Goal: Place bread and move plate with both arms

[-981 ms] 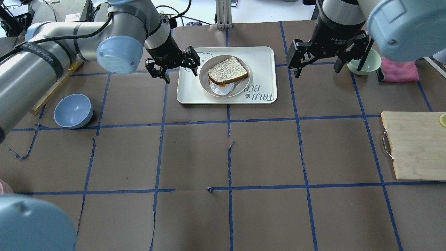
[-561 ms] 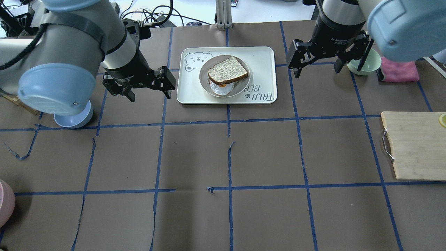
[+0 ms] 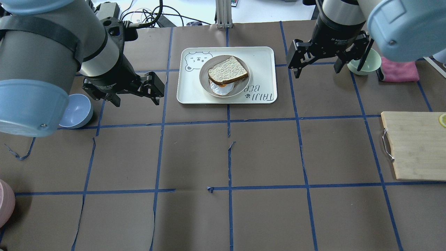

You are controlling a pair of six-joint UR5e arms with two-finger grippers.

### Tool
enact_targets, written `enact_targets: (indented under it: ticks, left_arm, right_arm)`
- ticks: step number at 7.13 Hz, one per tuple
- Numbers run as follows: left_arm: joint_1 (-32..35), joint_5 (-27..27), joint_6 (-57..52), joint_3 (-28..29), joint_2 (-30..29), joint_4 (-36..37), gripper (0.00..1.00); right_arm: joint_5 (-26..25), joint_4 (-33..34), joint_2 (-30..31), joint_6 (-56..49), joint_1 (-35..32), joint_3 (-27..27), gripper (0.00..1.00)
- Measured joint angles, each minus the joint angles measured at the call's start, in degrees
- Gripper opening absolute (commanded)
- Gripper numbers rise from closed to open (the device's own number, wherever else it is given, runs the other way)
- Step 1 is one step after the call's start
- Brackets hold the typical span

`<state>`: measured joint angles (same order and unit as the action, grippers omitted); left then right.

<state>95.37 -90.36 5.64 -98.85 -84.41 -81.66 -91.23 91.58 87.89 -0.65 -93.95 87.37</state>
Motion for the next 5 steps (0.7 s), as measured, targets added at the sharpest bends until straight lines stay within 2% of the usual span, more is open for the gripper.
enact_targets:
  ticks: [5]
  left_arm:
    - [-0.1, -0.1, 0.0, 0.0, -0.1, 0.7, 1.0]
  right_arm:
    - [0.0, 0.0, 0.0, 0.0, 0.0, 0.0, 1.0]
